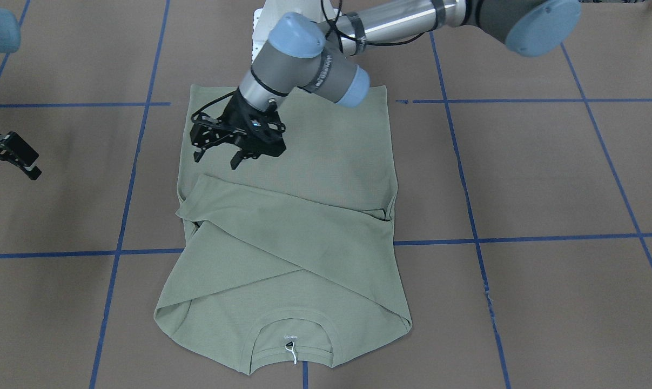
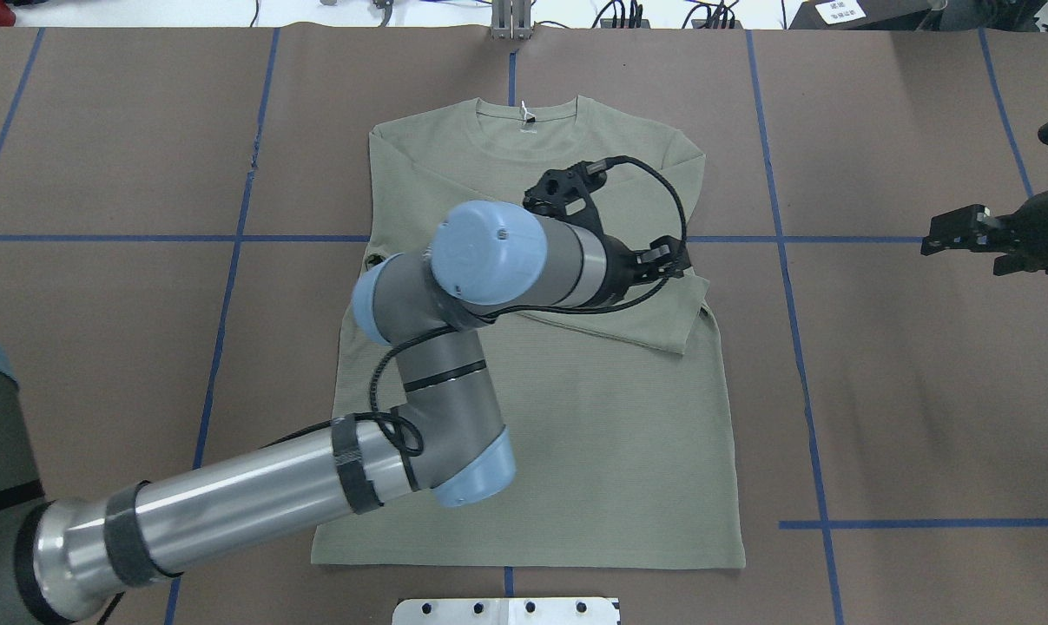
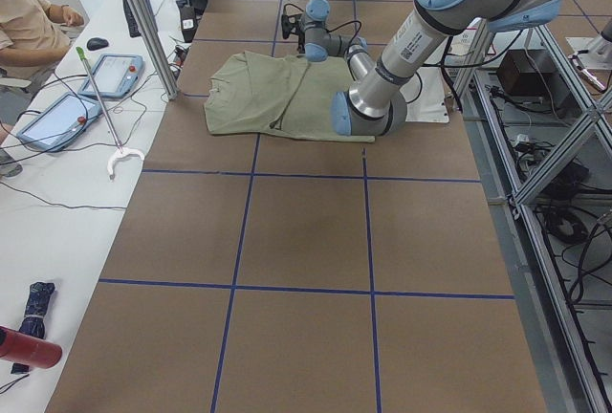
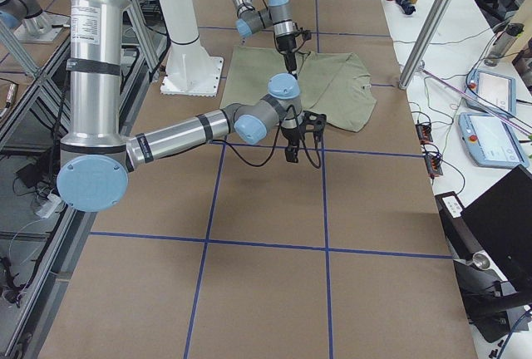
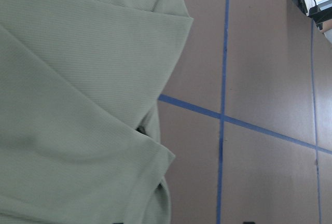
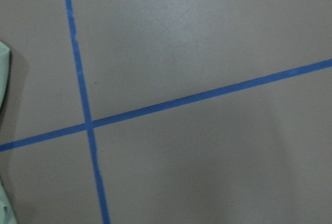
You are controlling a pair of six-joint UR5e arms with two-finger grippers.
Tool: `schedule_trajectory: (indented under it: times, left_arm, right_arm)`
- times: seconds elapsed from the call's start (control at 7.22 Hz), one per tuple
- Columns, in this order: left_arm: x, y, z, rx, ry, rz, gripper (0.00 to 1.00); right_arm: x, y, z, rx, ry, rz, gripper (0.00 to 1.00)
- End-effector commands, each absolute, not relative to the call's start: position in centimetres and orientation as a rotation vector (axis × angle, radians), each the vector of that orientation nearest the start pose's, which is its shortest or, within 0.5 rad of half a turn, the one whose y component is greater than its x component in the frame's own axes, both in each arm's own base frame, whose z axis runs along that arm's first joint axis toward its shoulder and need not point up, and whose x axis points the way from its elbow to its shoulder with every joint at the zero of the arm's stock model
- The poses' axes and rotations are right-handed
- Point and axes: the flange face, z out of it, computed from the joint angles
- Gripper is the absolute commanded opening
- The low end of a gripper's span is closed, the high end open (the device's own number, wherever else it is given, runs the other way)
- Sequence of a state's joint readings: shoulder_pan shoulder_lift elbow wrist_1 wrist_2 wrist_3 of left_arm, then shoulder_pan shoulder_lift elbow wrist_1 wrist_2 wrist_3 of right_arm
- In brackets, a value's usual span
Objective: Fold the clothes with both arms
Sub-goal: 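Release the sleeve and withdraw the left gripper while the right gripper reaches the hem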
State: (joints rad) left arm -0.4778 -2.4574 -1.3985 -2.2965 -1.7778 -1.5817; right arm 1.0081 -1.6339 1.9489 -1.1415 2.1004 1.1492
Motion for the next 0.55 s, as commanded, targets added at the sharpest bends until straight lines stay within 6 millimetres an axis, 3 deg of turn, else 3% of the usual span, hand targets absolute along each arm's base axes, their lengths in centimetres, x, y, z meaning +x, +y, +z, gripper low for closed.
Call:
schedule_trajectory:
  times: [0.0,0.14,0.28,0.42]
  left_arm:
    - [51.8,-43.8,16.7,0.261,1.326,-0.105,0.81]
    - [48.6,-45.1,19.4,0.277,1.264,-0.043,0.81]
    - [47.2,-45.3,21.2,0.288,1.24,-0.024,0.81]
    - [46.4,-46.1,21.8,0.295,1.23,-0.039,0.81]
  right_arm:
    - [-27.9,-40.5,40.2,0.018,-1.001,0.449,1.0]
    - [-33.7,-35.7,37.9,0.036,-1.004,0.502,1.0]
    - [-37.7,-31.5,36.2,0.048,-1.022,0.519,0.99]
    - [-40.7,-27.6,35.4,0.031,-0.989,0.538,0.98]
